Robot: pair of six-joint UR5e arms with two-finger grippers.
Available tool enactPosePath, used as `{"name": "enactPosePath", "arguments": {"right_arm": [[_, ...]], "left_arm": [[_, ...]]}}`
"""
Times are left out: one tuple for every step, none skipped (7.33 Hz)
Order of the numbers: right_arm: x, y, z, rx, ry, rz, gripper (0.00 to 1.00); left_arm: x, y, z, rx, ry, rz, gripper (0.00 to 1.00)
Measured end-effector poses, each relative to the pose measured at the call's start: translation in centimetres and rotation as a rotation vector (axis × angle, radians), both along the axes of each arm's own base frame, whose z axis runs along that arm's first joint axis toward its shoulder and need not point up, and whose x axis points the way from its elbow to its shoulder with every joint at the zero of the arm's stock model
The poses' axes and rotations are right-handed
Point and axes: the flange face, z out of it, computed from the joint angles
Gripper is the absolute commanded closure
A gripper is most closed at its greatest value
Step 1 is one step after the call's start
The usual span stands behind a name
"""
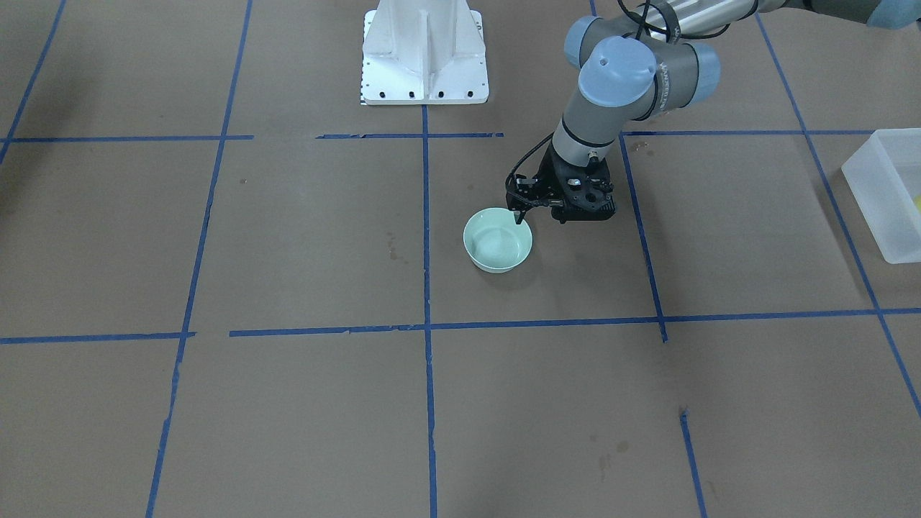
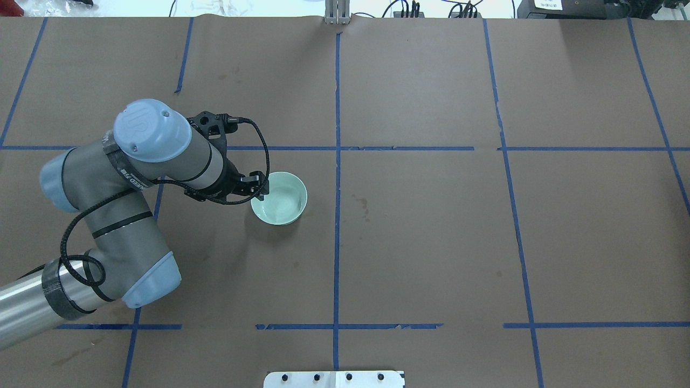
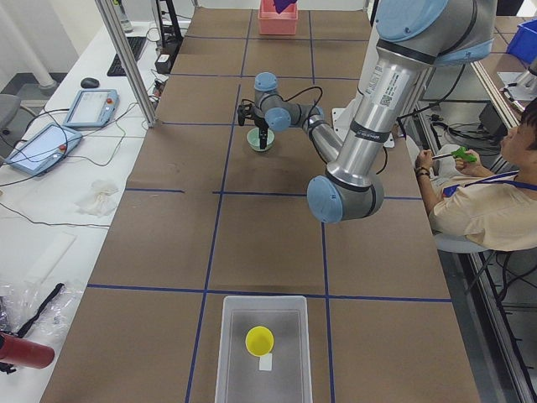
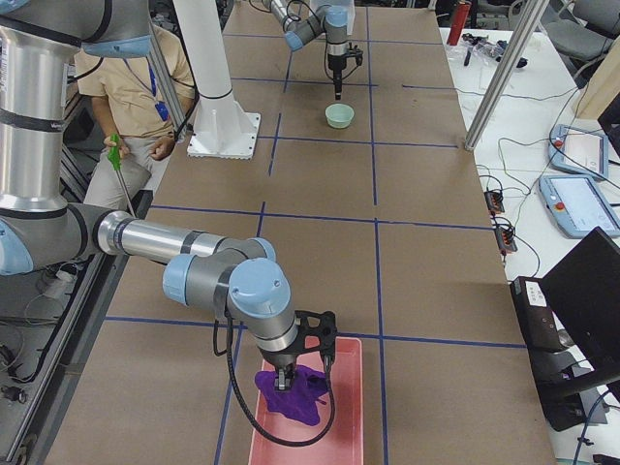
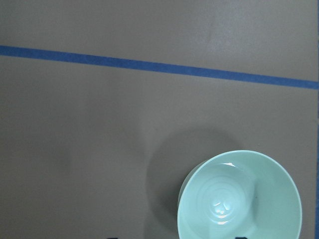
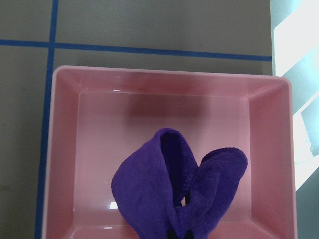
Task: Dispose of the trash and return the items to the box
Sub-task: 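Drop the purple cloth into the pink bin while the left gripper reaches the bowl, then grasp the rim of the pale green bowl with the left gripper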
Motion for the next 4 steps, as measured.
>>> {"name": "enactPosePath", "arguments": {"right_arm": [[0.0, 0.5, 2.1, -0.022, 0.016, -0.008, 1.00], [-0.1, 0.9, 3.9, -0.042, 0.036, -0.018, 0.50], [-0.5, 1.0, 5.3, -0.059, 0.042, -0.031, 0.00], [-0.9, 0.9, 6.1, -0.068, 0.042, -0.042, 0.00]], "left_arm": [[1.1, -0.1, 0.4, 0.003, -0.019, -0.004, 0.18], [2.5, 0.2, 0.8, 0.005, -0.035, 0.002, 0.18], [3.8, 0.7, 1.0, 0.004, -0.043, 0.015, 0.20], [4.6, 0.9, 1.1, 0.003, -0.049, 0.023, 0.23]]}}
